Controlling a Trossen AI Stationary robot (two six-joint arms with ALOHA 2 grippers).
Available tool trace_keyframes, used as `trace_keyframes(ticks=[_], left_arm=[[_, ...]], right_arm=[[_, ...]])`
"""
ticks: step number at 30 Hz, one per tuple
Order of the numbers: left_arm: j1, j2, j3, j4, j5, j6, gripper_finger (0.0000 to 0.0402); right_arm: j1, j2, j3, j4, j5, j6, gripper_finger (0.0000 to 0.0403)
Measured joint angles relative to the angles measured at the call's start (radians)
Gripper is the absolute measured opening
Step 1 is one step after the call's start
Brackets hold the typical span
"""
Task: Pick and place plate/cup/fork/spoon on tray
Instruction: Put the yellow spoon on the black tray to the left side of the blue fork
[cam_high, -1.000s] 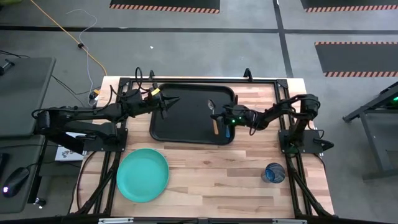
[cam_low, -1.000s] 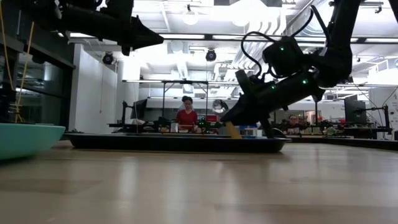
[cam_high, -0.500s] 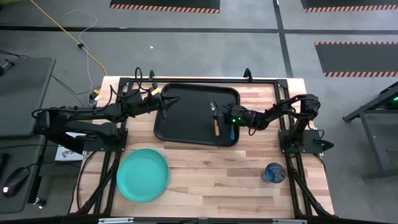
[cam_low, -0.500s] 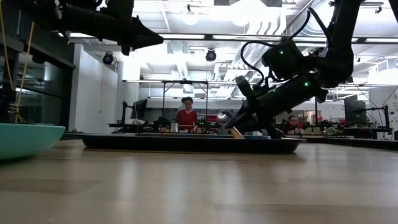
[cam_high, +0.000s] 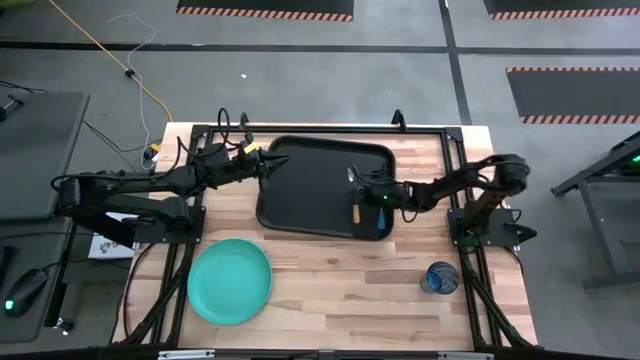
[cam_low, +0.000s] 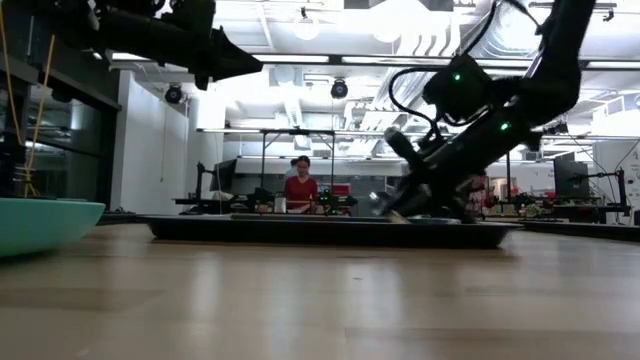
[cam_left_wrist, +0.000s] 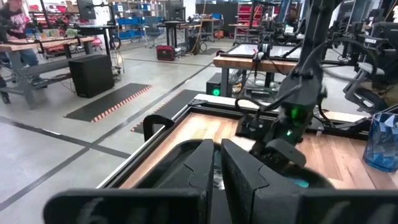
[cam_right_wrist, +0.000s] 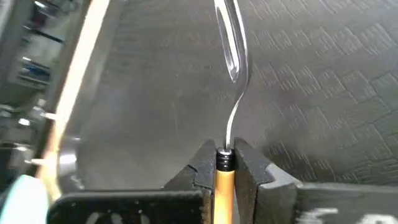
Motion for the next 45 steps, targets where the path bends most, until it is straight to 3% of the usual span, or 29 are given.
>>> trace_keyframes(ticks=[6, 13, 15, 26, 30, 38, 45], left_arm=[[0.000, 0.000, 0.000, -0.003, 0.000, 0.000, 0.0019], [0.002, 0.000, 0.000, 0.006, -0.016, -0.002, 0.0019], [0.002, 0.000, 0.000, 0.007, -0.026, -0.003, 0.0019], [0.002, 0.000, 0.000, -0.006, -0.034, -0.026, 0.0019], [0.002, 0.000, 0.000, -0.011, -0.034, -0.026, 0.0019], [0.002, 0.000, 0.000, -0.011, -0.033, -0.026, 0.0019], [0.002, 0.000, 0.000, -0.010, -0.033, -0.027, 0.0019]], right_arm=[[0.012, -0.199, -0.001, -0.176, 0.063, -0.050, 0.0009], [0.020, -0.330, 0.000, -0.412, 0.117, -0.049, 0.0009], [0.030, -0.330, -0.001, -0.476, 0.132, -0.006, 0.0009], [0.079, -0.182, 0.001, -0.396, 0.111, 0.121, 0.0009], [0.079, -0.139, 0.002, -0.386, 0.152, 0.184, 0.0011], [0.079, -0.129, 0.001, -0.391, 0.182, 0.235, 0.0068], [0.079, -0.129, 0.001, -0.400, 0.181, 0.244, 0.0083]])
